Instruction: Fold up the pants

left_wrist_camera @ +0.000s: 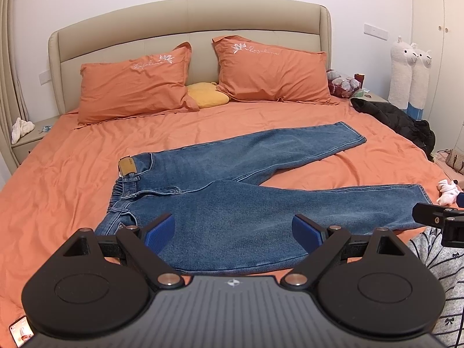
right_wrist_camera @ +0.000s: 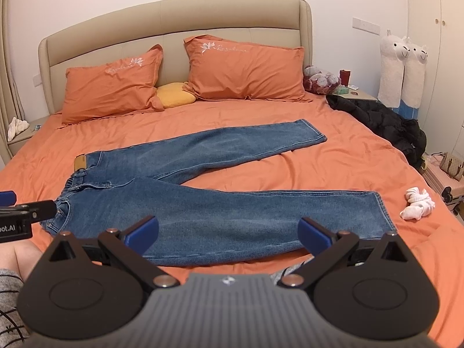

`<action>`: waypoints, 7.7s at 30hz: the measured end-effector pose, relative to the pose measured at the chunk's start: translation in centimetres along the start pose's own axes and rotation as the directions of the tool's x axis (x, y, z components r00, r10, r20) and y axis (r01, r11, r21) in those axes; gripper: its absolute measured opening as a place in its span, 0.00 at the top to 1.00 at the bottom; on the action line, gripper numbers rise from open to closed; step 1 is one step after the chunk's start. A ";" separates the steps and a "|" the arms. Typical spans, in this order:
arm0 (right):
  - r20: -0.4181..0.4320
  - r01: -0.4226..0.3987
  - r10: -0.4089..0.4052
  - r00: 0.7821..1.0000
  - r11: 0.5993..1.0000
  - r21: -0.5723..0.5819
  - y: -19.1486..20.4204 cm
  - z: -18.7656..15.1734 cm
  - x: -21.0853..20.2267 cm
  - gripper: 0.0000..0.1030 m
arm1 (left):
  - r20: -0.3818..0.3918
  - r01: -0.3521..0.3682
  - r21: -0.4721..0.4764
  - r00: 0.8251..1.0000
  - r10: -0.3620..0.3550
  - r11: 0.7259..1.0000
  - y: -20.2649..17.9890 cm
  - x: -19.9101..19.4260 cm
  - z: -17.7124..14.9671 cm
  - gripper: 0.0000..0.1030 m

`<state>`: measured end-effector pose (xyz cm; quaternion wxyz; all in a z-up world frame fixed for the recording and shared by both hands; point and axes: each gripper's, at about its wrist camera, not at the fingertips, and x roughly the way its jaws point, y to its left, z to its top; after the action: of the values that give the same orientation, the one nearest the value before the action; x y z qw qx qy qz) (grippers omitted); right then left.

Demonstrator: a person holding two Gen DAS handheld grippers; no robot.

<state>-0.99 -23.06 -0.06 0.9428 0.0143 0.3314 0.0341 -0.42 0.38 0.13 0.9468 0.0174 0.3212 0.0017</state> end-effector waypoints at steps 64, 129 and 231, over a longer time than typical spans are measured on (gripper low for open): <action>0.047 -0.125 0.127 0.991 0.991 -0.057 -0.5 0.4 1.3 0.05 | -0.016 -0.045 0.090 0.999 0.047 0.995 2.6 0.7 0.4 0.02; -0.612 -0.340 -0.224 0.758 0.666 -0.664 -18.2 0.6 27.9 0.68 | -0.581 0.388 0.719 0.791 0.191 0.577 15.0 27.3 -4.5 0.77; -0.129 0.187 -0.623 0.771 0.416 -0.890 -8.5 23.7 70.7 0.98 | -0.399 -0.073 0.113 0.910 0.112 0.991 23.2 48.4 15.5 0.20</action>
<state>69.28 -26.43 -26.08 0.7035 -0.5307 0.4704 -0.0461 47.62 23.74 -16.20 0.8570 0.0773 0.5084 0.0348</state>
